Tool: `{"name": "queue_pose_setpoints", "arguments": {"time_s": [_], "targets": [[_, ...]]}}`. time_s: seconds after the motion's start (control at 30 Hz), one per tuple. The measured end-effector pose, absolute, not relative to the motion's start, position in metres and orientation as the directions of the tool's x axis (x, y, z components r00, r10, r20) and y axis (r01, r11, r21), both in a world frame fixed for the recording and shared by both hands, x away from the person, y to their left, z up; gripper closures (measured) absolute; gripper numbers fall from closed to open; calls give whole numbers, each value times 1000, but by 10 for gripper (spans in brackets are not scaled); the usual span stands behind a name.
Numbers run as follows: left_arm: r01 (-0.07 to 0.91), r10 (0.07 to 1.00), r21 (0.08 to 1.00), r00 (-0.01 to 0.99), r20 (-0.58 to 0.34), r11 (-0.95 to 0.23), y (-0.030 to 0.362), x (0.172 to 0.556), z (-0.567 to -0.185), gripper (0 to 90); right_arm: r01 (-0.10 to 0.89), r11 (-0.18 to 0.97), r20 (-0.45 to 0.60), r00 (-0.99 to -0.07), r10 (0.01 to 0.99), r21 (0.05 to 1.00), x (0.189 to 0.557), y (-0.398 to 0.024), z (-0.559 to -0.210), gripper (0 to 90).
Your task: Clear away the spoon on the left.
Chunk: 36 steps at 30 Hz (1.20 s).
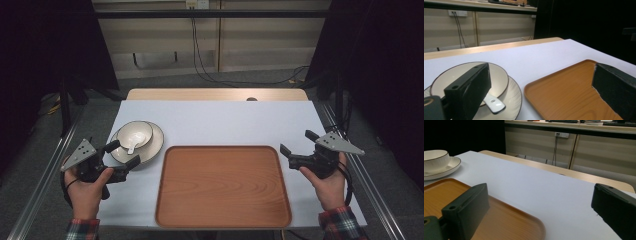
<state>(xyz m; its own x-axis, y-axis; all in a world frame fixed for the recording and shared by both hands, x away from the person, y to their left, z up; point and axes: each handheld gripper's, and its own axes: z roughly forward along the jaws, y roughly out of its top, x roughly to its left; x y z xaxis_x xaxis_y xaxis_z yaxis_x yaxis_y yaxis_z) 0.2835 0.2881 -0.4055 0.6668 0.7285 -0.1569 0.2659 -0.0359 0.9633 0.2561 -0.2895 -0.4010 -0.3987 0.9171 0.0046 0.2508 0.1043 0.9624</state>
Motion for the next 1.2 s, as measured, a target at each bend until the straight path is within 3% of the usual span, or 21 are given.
{"name": "queue_pose_setpoints", "arguments": {"time_s": [0.57, 1.2], "targets": [[334, 798, 941, 581, -160, -55, 286, 291, -418, 31, 256, 119, 3, -431, 902, 959, 261, -285, -406, 24], [362, 871, 930, 477, -119, -71, 283, 296, -430, 214, 249, 107, 13, -434, 901, 963, 259, -284, -405, 26]]}}
